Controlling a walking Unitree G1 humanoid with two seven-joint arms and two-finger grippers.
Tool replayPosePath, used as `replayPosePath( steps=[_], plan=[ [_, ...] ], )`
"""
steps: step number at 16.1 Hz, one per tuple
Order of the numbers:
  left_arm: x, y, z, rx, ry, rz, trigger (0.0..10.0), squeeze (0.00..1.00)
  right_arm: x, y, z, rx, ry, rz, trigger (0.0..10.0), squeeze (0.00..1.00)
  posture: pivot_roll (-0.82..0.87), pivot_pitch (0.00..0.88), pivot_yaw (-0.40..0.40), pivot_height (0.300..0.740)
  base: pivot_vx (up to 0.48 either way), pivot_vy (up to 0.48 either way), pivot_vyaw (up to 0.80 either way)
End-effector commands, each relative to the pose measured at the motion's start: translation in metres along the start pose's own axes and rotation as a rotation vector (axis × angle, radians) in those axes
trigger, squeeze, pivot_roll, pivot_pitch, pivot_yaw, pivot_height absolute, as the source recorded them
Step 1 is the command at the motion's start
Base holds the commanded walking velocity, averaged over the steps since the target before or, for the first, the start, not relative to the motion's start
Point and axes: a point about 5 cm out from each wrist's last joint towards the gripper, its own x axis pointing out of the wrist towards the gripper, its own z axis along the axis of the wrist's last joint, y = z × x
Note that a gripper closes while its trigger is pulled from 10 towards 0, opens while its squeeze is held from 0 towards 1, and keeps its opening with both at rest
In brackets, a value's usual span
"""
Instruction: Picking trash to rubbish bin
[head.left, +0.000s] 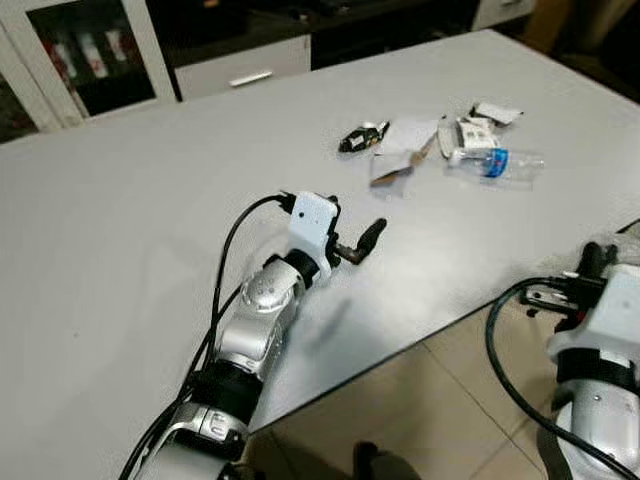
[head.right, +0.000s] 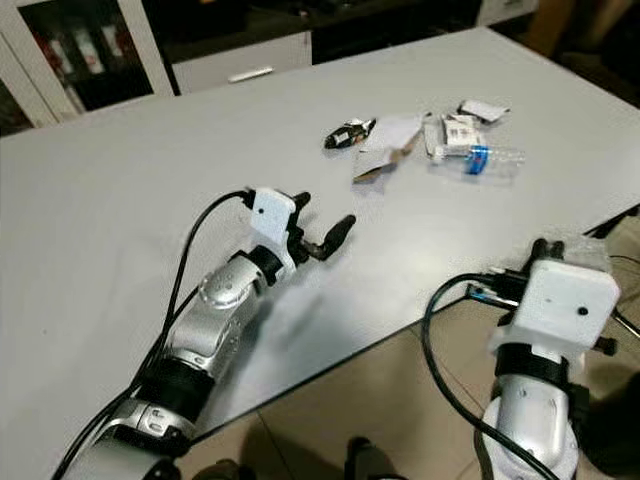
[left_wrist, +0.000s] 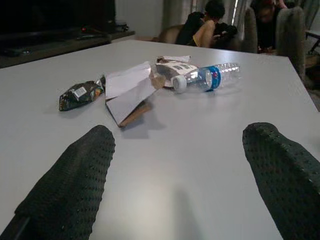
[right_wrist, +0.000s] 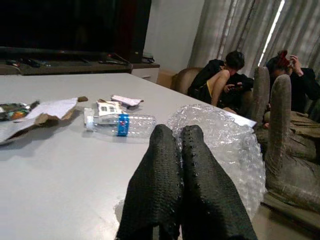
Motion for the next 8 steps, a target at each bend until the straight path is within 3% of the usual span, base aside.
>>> replayPosePath(
  steps=[1, 8],
  plan=[
    [0.0005, 0.0011, -0.0007, 0.010, 0.008, -0.008, 10.0, 0.00, 0.0004, 0.0009, 0.0039, -0.004, -0.020, 0.005, 10.0, 0.00, -0.01, 0.114, 0.024, 0.740, 0.000, -0.270, 0.00],
    [-0.0002, 0.0013, -0.0039, 0.000, 0.018, 0.000, 10.0, 0.00, 0.0031, 0.0094, 0.0075, -0.002, -0.034, 0.045, 10.0, 0.00, -0.02, 0.117, 0.021, 0.740, 0.000, -0.469, 0.00]
  ],
)
